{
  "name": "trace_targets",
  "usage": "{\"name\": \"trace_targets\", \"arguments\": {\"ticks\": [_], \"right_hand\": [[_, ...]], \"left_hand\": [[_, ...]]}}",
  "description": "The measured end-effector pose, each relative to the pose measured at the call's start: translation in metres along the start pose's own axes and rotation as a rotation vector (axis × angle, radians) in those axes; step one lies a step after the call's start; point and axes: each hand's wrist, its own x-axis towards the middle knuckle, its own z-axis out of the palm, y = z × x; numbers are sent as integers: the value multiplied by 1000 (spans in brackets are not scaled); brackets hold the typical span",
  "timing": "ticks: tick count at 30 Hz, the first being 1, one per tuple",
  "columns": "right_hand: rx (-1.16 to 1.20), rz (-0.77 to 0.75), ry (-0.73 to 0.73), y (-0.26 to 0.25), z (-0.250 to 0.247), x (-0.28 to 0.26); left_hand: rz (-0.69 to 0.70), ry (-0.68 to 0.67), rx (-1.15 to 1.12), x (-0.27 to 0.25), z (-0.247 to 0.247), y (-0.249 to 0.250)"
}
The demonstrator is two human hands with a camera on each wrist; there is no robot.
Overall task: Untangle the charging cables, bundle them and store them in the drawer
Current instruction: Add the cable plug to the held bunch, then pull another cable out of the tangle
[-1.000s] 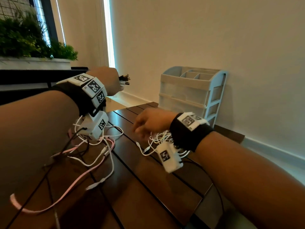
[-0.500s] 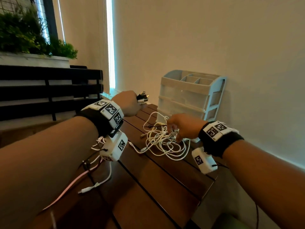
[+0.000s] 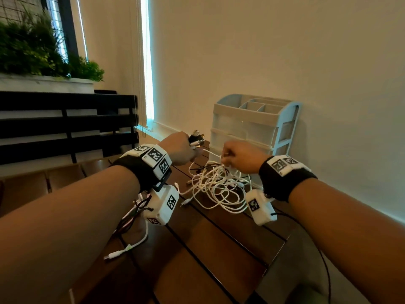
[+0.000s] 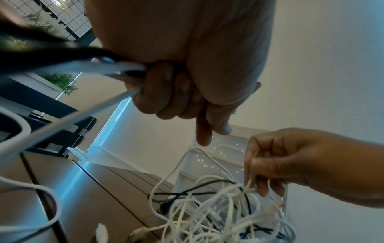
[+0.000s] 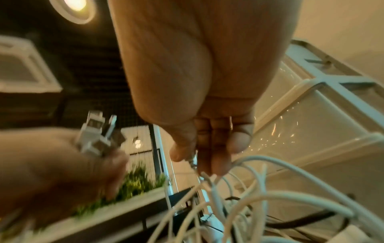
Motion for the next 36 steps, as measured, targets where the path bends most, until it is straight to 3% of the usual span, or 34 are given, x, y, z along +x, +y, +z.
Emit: {"name": "trace_targets", "arguments": {"ticks": [4, 8, 12, 14, 17, 21, 30, 32, 34, 36], "right_hand": [[646, 197, 111, -8, -12, 8], [944, 227, 431, -10, -25, 11], [728, 136, 335, -10, -35, 13], [758, 137, 384, -13, -39, 14], [801, 101, 248, -26, -36, 12], [947, 118, 196, -42, -32, 11], [937, 137, 232, -56, -26, 3], [1010, 150, 101, -51, -18, -2], [1061, 122, -125, -43, -8, -6], [996, 67, -236, -37, 6, -6]], "left_hand": [[-30, 4, -38, 0, 2, 3], [-61, 8, -198, 1, 1, 2], [-100, 45, -334, -1, -3, 4], [-124, 45, -399, -1, -4, 4], [-164, 34, -550, 2, -2, 4], [-166, -56, -689, 4, 3, 6], [-122, -53, -746, 1, 9, 20], [-107, -22, -769, 2, 8, 18], [-120, 4, -756, 1, 5, 16], [-133, 19, -786, 0, 3, 16]]}}
